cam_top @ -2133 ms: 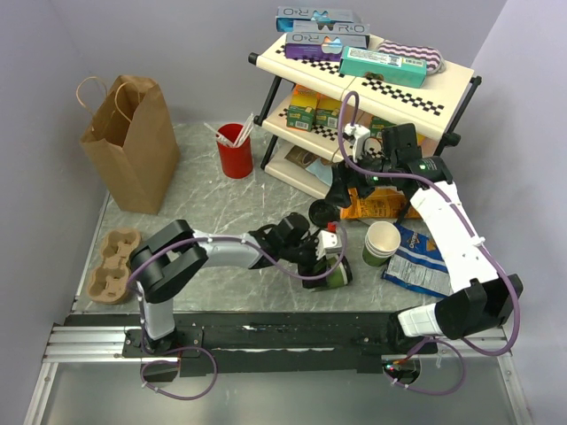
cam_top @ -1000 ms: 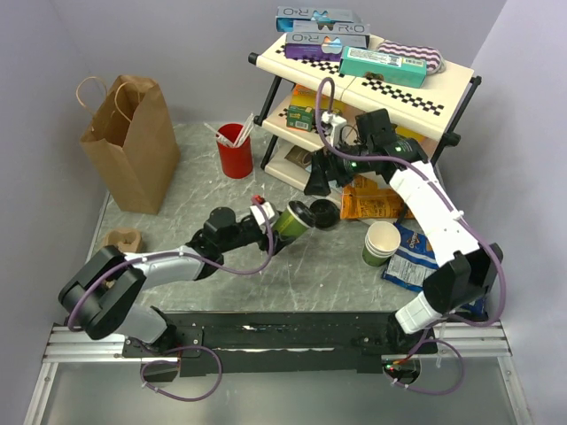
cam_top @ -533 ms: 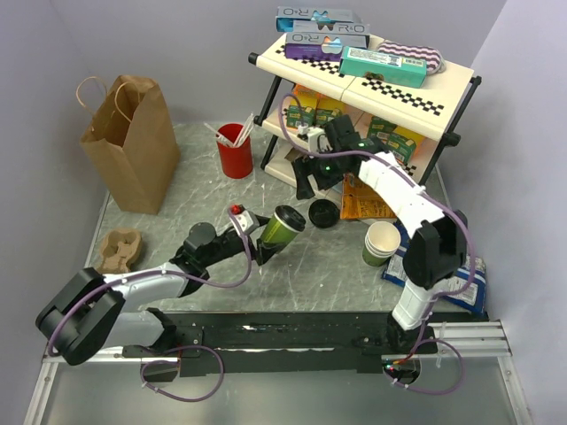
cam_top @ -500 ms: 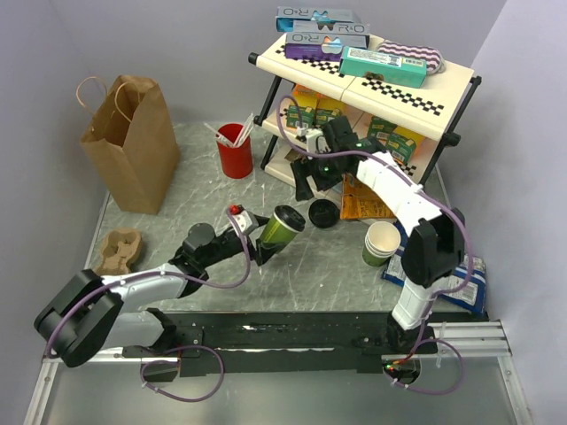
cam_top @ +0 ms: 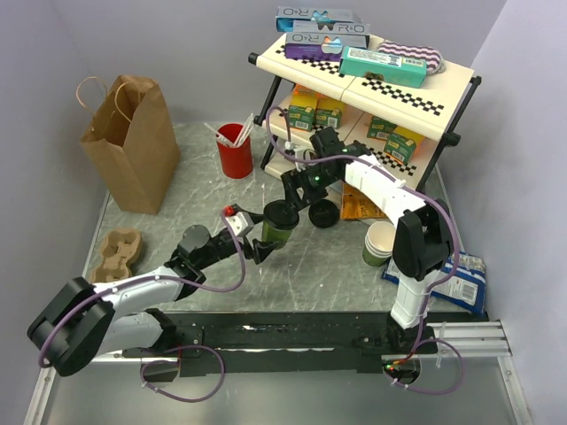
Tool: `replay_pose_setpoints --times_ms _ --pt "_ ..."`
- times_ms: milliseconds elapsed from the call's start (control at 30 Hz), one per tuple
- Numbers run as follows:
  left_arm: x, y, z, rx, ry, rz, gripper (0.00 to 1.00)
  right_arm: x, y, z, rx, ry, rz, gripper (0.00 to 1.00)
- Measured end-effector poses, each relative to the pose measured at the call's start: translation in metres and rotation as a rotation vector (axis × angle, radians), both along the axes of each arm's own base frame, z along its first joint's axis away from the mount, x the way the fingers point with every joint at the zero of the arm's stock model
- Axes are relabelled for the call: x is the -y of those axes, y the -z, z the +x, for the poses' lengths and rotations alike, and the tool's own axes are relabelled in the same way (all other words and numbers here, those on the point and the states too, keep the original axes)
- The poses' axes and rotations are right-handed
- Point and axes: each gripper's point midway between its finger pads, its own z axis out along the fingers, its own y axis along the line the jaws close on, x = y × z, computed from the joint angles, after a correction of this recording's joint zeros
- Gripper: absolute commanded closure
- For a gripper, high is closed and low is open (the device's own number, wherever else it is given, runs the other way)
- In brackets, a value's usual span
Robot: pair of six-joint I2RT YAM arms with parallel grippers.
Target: Pack the takeout coffee
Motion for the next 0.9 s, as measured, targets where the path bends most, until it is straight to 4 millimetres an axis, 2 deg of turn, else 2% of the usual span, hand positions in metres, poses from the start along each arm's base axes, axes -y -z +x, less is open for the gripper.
replay_pose_setpoints --times_ms 133,400,500,733,900 --pt "0.002 0.020 0.004 -0.025 -0.003 0.045 0.36 -0.006 0.005 -0.012 -0.039 -0.027 0.016 0.15" --pt "0.006 0.039 0.006 -0.044 0.012 0.077 0.37 0.000 0.018 -0.011 -0.061 -0.005 -0.012 0.13" --pt "0.007 0.046 0.007 -0.050 0.016 0.091 0.36 -0.001 0.031 -0.009 -0.090 0.006 -0.032 0.12" --pt "0.003 0.074 0.004 -0.055 0.021 0.147 0.36 -0.002 0.078 -0.002 -0.177 0.019 -0.106 0.12" --pt "-0.002 0.096 -0.003 -0.054 0.037 0.196 0.36 -0.002 0.088 -0.002 -0.199 0.028 -0.120 0.12"
